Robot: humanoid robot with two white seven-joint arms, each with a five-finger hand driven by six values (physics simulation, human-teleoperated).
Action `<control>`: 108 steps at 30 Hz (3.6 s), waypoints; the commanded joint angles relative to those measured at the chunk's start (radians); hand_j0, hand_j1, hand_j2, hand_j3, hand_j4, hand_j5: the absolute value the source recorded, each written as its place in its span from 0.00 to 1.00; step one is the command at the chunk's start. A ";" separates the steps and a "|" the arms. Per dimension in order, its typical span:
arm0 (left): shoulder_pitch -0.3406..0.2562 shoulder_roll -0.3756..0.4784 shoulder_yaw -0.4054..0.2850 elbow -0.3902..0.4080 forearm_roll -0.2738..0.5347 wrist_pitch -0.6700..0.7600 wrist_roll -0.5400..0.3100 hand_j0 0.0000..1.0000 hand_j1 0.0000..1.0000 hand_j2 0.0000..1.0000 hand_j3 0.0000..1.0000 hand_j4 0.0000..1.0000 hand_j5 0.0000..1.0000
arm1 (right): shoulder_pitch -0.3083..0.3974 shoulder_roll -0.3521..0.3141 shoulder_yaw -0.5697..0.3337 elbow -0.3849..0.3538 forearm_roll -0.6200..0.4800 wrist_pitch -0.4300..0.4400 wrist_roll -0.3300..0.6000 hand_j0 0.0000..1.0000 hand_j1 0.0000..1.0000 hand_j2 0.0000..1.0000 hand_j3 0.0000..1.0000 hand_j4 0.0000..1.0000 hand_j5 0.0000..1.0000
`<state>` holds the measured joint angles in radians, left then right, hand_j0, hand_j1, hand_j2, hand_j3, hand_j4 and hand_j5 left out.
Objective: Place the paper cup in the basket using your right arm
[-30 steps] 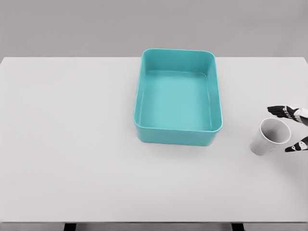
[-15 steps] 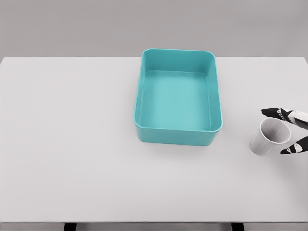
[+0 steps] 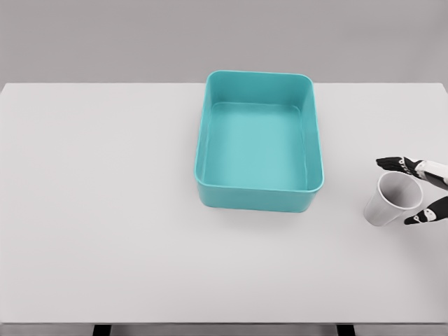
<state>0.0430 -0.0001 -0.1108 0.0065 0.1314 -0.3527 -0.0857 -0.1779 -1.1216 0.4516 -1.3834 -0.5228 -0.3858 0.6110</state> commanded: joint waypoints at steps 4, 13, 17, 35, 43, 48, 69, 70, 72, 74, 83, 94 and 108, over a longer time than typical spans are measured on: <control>0.000 0.000 0.000 0.000 0.000 0.000 0.000 1.00 1.00 1.00 1.00 1.00 1.00 | -0.002 0.005 -0.001 -0.005 -0.006 0.002 0.000 1.00 1.00 1.00 1.00 1.00 1.00; 0.000 0.000 0.000 0.000 0.000 0.000 0.000 1.00 1.00 1.00 1.00 1.00 1.00 | 0.000 0.005 0.001 -0.020 -0.006 0.002 0.000 1.00 1.00 1.00 1.00 1.00 1.00; 0.000 0.000 0.000 0.000 0.000 0.000 0.000 1.00 1.00 1.00 1.00 1.00 1.00 | 0.000 0.006 0.001 -0.028 -0.006 0.002 0.000 1.00 1.00 1.00 1.00 1.00 1.00; 0.000 0.000 0.000 0.000 0.000 0.000 0.000 1.00 1.00 1.00 1.00 1.00 1.00 | 0.000 0.005 0.001 -0.036 -0.006 0.004 0.000 0.85 0.85 0.85 0.85 0.85 0.85; 0.000 0.000 0.000 0.000 0.000 0.000 0.000 1.00 1.00 1.00 1.00 1.00 1.00 | -0.006 0.006 -0.002 -0.042 -0.006 -0.024 0.000 0.86 0.86 0.86 0.86 0.86 0.86; 0.002 0.000 0.000 0.000 0.000 0.001 0.000 1.00 1.00 1.00 1.00 1.00 1.00 | -0.011 0.006 -0.004 -0.045 -0.008 -0.025 0.000 0.87 0.87 0.87 0.87 0.87 0.87; 0.000 0.000 0.000 0.000 0.000 0.000 0.000 1.00 1.00 1.00 1.00 1.00 1.00 | -0.014 0.014 -0.013 -0.055 -0.082 -0.070 0.000 0.74 0.74 0.74 0.74 0.74 0.74; 0.000 0.000 0.000 0.000 0.000 0.001 0.000 1.00 1.00 1.00 1.00 1.00 1.00 | -0.014 0.016 -0.014 -0.055 -0.083 -0.070 0.000 0.74 0.74 0.74 0.74 0.74 0.74; 0.002 0.000 0.000 0.000 0.000 0.000 0.000 1.00 1.00 1.00 1.00 1.00 1.00 | -0.021 0.017 -0.014 -0.055 -0.085 -0.070 0.000 0.74 0.74 0.74 0.74 0.74 0.74; 0.000 0.000 0.000 0.000 0.000 0.000 0.000 1.00 1.00 1.00 1.00 1.00 1.00 | -0.023 0.017 -0.014 -0.055 -0.104 -0.070 0.000 0.74 0.74 0.74 0.74 0.74 0.74; 0.000 0.000 0.000 0.000 0.000 0.000 0.000 1.00 1.00 1.00 1.00 1.00 1.00 | -0.054 0.033 -0.018 -0.063 -0.109 -0.079 0.000 0.74 0.74 0.74 0.74 0.74 0.74; 0.000 0.000 0.000 0.000 0.000 0.000 0.000 1.00 1.00 1.00 1.00 1.00 1.00 | -0.097 0.071 -0.045 -0.080 -0.109 -0.079 0.000 0.74 0.74 0.74 0.74 0.74 0.74; 0.002 0.000 0.000 0.000 0.000 0.000 0.000 1.00 1.00 1.00 1.00 1.00 1.00 | -0.172 0.131 -0.044 -0.080 -0.109 -0.067 0.000 0.73 0.73 0.73 0.73 0.73 0.73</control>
<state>0.0445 -0.0001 -0.1108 0.0065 0.1314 -0.3528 -0.0857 -0.3528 -0.9987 0.4083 -1.4628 -0.6250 -0.4553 0.6110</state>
